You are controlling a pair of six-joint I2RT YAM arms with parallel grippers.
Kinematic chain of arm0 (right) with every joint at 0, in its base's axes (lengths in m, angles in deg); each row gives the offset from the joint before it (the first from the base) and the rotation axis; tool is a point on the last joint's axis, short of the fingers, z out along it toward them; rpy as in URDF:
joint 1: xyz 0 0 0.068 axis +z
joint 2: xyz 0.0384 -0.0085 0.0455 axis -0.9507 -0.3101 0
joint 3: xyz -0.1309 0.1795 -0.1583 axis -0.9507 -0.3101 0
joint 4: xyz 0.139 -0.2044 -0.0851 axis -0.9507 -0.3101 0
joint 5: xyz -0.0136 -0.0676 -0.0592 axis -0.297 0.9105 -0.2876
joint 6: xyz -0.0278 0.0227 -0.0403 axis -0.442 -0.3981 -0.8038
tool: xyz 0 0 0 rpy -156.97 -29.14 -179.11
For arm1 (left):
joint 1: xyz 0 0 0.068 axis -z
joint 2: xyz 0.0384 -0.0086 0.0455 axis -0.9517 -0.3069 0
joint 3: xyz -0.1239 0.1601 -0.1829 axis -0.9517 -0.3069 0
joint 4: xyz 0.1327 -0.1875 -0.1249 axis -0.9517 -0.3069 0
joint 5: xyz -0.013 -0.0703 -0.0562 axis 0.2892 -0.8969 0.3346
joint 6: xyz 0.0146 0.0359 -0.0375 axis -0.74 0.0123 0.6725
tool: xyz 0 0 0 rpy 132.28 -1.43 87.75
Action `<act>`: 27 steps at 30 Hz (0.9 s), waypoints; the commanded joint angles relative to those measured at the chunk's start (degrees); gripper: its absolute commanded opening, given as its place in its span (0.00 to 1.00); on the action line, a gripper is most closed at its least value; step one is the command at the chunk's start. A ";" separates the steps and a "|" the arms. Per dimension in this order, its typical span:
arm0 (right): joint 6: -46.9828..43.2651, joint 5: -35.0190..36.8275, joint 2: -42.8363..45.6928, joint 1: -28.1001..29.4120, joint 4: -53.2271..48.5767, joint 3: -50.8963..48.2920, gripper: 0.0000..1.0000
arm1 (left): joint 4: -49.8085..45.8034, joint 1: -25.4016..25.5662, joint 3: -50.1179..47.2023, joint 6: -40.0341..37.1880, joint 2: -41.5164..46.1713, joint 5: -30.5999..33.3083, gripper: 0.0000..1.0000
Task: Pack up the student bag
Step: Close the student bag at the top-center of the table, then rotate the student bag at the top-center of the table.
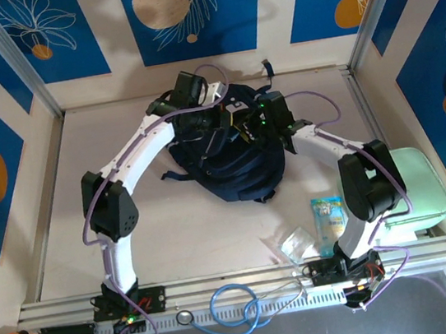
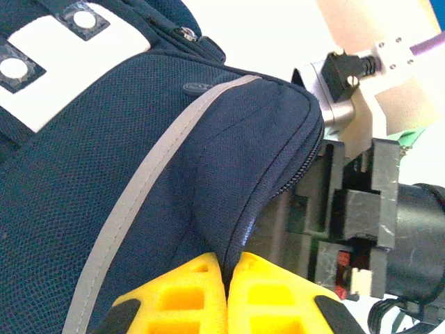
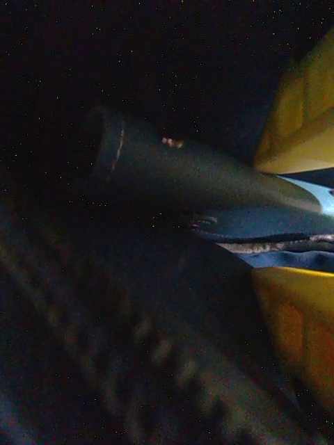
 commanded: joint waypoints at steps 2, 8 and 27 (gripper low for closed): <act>-0.55 -3.47 9.01 -2.05 0.22 -5.29 0.49 | 5.54 -1.28 0.48 2.41 2.13 -3.68 0.08; -3.45 0.46 22.16 -3.63 -9.93 -13.65 0.57 | 6.86 -1.44 -3.56 1.89 2.84 -5.70 0.20; -13.20 9.60 27.57 -3.38 -20.93 -14.02 0.65 | 16.80 -11.94 -35.51 13.52 12.46 1.57 0.57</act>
